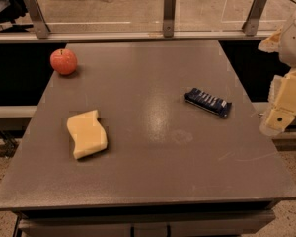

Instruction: Move rxbar blueberry near sponge

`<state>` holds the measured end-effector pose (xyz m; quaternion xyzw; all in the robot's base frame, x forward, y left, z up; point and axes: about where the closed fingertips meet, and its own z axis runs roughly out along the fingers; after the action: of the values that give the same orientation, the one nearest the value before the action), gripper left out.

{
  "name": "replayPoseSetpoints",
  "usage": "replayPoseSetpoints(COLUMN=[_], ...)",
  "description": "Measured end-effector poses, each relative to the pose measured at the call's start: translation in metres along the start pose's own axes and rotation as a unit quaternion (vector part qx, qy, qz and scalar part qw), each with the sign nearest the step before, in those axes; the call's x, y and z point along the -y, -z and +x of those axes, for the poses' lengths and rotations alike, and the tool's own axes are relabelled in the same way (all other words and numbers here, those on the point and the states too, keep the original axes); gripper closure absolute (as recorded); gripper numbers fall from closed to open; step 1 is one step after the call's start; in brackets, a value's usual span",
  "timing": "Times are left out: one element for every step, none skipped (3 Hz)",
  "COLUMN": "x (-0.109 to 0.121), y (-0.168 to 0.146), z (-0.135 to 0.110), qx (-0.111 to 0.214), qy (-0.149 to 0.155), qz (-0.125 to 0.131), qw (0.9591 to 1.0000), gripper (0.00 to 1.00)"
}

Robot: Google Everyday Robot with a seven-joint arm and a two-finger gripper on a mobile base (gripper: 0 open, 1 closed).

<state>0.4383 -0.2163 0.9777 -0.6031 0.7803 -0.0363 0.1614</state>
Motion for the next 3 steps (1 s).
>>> replayPoseSetpoints(x=[0.0,0.014,0.051], y=[0.0,-0.012,-0.041], z=[0.0,0.002,0.0], qx=[0.0,0.018,0.044], qy=[0.0,-0.024,-0.064], qz=[0.0,0.001,-0.004], qw=[1.0,0.9996,0.997], gripper=[0.0,0.0,0.0])
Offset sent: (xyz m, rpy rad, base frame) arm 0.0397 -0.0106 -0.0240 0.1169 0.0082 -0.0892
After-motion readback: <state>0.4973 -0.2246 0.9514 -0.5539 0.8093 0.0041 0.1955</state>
